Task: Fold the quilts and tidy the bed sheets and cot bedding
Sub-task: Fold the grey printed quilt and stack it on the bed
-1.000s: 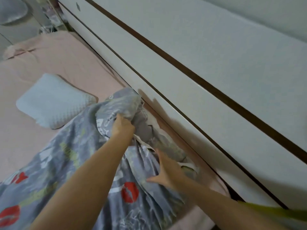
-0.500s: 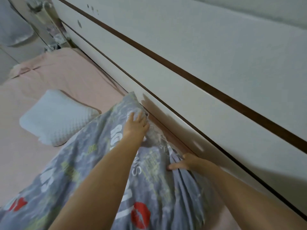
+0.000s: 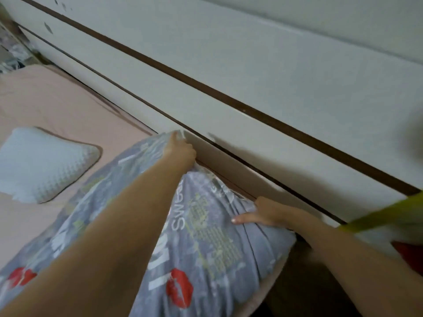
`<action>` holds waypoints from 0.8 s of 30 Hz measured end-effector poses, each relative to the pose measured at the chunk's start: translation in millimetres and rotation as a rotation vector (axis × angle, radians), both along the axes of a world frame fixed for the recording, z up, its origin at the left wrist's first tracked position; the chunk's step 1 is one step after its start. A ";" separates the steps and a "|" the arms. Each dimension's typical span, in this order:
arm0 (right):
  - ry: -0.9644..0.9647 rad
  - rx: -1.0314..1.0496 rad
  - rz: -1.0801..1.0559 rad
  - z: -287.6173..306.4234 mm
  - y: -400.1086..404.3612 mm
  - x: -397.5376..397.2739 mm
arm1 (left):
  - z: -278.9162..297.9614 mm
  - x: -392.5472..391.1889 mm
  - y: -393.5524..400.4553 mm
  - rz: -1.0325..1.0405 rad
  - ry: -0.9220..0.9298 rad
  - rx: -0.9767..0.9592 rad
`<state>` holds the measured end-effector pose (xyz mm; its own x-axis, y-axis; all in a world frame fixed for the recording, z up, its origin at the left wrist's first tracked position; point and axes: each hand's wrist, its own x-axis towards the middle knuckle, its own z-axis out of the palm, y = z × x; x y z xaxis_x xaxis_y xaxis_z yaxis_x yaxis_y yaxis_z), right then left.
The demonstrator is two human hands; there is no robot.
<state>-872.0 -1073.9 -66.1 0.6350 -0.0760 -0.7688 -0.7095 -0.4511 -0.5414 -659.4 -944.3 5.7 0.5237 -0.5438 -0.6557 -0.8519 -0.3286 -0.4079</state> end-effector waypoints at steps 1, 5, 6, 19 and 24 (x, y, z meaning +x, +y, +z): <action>0.034 -0.008 0.035 -9.0 -0.3 -11.1 | -5.9 -6.4 -4.4 -0.045 -0.037 0.003; 0.107 -0.192 0.127 -44.2 5.5 -43.6 | -38.3 -46.6 -2.7 -0.212 -0.057 0.003; 0.029 -0.211 0.085 -53.3 6.6 -44.5 | -51.6 -48.4 0.3 -0.223 -0.041 -0.056; -0.271 -0.097 -0.435 -47.3 81.7 186.3 | -110.5 75.1 88.6 0.742 -0.038 -0.423; -0.459 -0.326 -0.274 -55.8 89.7 240.4 | -134.7 89.4 121.5 0.727 0.117 -0.490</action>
<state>-631.6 -984.1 -121.9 0.8192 -0.4675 -0.3322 -0.5506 -0.4790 -0.6837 -570.0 -822.8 -129.1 0.7935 -0.3359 -0.5075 -0.3911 -0.9203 -0.0023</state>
